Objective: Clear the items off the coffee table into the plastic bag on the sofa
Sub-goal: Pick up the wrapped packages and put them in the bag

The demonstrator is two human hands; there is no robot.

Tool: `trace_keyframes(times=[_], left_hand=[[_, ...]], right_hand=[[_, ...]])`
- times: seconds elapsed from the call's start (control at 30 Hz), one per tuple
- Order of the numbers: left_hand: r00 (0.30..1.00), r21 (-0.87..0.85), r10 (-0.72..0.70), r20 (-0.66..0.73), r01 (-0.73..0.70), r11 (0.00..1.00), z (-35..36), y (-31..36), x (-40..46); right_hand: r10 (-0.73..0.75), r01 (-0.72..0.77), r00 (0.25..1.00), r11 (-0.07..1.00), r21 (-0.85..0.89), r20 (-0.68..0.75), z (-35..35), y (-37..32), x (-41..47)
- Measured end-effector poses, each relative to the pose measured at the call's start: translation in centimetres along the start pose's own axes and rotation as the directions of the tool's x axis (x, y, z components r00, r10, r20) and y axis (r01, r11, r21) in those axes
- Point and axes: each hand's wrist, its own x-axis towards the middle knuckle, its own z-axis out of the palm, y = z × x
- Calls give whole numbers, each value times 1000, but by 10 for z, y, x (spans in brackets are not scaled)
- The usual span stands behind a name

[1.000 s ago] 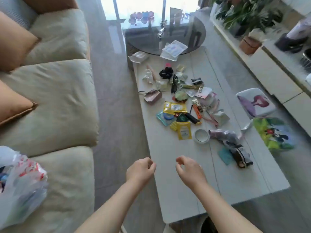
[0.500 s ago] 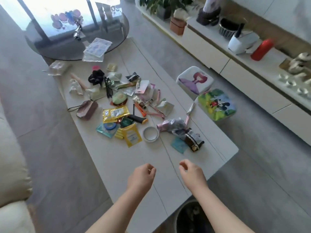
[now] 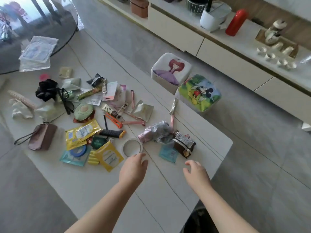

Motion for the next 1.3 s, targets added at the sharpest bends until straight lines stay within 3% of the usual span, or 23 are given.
trace_keyframes(times=[0.3,0.53,0.67,0.77,0.87,0.97,1.1,1.3], left_hand=[[988,166,114,-109,-94,982,31,18,107],[997,246,47,-60,-31,969,65,34,160],[996,364,-87,-25,90,927,71,37,167],[995,397,-95,-10,91,913,73,37,163],[988,237,-157,-4,153,959,66,39,153],[952,-157,-294,88,305,939,60,39,138],[907,-571,-376,191,414,709,46,36,103],[865,-785,-403,298,463,413,6,25,44]], right_hand=[[-118,108,991,985,-132,-70,11,-4,128],[-64,18,986,959,-281,-154,27,7,155],[5,-37,993,962,-269,-118,29,9,143],[30,-38,997,991,-129,-64,28,12,134],[94,-93,995,995,41,-18,19,14,125],[132,-134,991,985,113,24,9,15,113],[112,-114,993,985,129,23,-2,8,93],[65,-77,996,975,211,63,-15,-16,60]])
